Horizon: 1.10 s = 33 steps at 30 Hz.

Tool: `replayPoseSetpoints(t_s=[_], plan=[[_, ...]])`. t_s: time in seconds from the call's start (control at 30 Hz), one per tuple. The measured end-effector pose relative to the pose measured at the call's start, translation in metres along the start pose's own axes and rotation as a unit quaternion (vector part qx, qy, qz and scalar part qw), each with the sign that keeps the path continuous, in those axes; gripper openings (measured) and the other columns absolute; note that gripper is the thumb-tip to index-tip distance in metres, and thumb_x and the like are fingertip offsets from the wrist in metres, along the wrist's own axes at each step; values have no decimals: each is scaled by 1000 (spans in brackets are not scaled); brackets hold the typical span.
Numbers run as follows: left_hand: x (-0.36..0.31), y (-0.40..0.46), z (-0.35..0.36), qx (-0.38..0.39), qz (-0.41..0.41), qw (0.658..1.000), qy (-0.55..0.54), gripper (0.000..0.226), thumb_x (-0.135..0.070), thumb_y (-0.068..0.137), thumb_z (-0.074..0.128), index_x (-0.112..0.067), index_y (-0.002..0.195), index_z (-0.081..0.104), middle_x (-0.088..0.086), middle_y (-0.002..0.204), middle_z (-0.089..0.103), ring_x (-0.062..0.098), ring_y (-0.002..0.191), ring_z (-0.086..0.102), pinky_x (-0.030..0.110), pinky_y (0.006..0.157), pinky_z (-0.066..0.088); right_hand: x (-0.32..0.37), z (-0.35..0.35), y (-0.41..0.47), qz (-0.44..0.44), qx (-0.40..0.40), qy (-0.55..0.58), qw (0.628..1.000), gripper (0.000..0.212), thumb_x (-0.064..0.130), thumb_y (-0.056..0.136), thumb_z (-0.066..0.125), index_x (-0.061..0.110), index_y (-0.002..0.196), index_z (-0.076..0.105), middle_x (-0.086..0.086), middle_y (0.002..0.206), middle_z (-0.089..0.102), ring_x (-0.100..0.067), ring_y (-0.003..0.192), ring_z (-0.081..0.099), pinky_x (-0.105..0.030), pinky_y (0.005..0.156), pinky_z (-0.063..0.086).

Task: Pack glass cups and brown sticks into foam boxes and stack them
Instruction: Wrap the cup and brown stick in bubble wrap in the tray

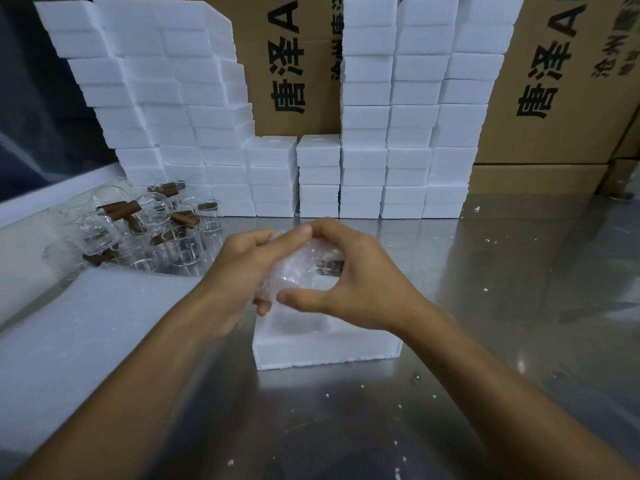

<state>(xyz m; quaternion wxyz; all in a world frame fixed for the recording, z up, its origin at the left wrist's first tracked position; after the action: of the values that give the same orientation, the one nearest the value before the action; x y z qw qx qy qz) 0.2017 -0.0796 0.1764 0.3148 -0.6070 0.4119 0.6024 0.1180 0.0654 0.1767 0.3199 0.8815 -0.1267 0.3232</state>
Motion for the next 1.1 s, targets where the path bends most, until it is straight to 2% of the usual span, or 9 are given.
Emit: replayPoseSetpoints(t_s=[0.1, 0.2, 0.27, 0.37, 0.53, 0.73, 0.93, 1.0, 1.1], plan=[[-1, -1, -4, 113, -47, 988, -93, 62, -63, 60, 80, -16, 100, 77, 11, 87, 67, 29, 74, 59, 34, 61, 45, -2, -9, 3, 82, -15, 148, 985, 44, 20, 67, 92, 15, 105, 68, 2, 93, 75, -12, 84, 72, -27, 76, 60], [1, -1, -7, 202, -62, 947, -243, 70, -58, 53, 88, -10, 102, 76, 9, 79, 63, 15, 46, 55, 21, 41, 42, -4, -16, 3, 130, 15, 305, 943, 37, 20, 72, 85, 8, 104, 72, -5, 96, 76, -19, 90, 73, -29, 82, 58], [5, -3, -8, 265, -63, 913, -304, 62, -48, 61, 87, -8, 106, 72, 8, 77, 65, 11, 28, 41, 16, 35, 34, -4, -17, 4, 142, 38, 339, 929, 40, 27, 75, 77, 6, 108, 72, -13, 101, 73, -23, 94, 69, -42, 92, 55], [6, -5, -9, 333, -57, 882, -328, 39, -39, 74, 81, -11, 100, 72, 4, 81, 74, 10, 25, 28, 16, 35, 32, -5, -16, 4, 156, 53, 369, 915, 42, 32, 79, 71, 3, 110, 70, -13, 97, 68, -23, 91, 61, -39, 89, 48], [6, -2, -7, 277, -54, 914, -292, 49, -42, 62, 89, -14, 99, 73, 4, 84, 69, 8, 26, 38, 16, 35, 34, -6, -17, 4, 189, 31, 339, 921, 48, 40, 73, 80, 6, 105, 71, -5, 92, 66, -13, 83, 61, -26, 78, 49], [6, 3, -9, 170, -12, 973, -158, 61, -46, 53, 92, -16, 104, 76, 6, 87, 64, 18, 54, 47, 20, 42, 39, -7, -24, 5, 221, 9, 346, 912, 68, 41, 55, 89, 15, 115, 70, -3, 101, 76, -16, 92, 72, -34, 89, 54], [-2, 1, -24, 178, 40, 981, -71, 58, -18, 61, 82, -13, 117, 70, 5, 98, 69, 19, 71, 64, 25, 47, 49, -3, -32, 5, 170, 62, 316, 931, 61, 20, 59, 92, 14, 115, 69, -4, 107, 76, -22, 101, 72, -39, 93, 58], [-7, -2, -28, 193, 56, 980, -6, 61, -13, 58, 85, -14, 116, 69, 6, 109, 69, 27, 81, 68, 35, 55, 57, 0, -36, 3, 141, 123, 260, 947, 57, 13, 63, 91, 13, 115, 69, -4, 107, 75, -21, 102, 72, -34, 90, 58], [-14, -6, -29, 222, 75, 968, 89, 68, -11, 58, 89, -14, 121, 64, 11, 122, 64, 44, 104, 65, 61, 88, 54, 2, -37, 1, 116, 184, 172, 961, 48, 10, 65, 91, 12, 109, 72, -7, 101, 75, -25, 97, 72, -43, 93, 57]])
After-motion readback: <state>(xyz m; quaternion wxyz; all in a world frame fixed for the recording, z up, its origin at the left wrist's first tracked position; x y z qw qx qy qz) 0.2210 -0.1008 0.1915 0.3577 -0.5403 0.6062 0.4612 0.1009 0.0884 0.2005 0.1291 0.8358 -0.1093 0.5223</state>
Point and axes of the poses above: each hand's wrist, its own y-axis towards the middle knuckle, its own z-axis out of the palm, x = y × z, the point moved 1 cm from there along y, towards the middle knuckle
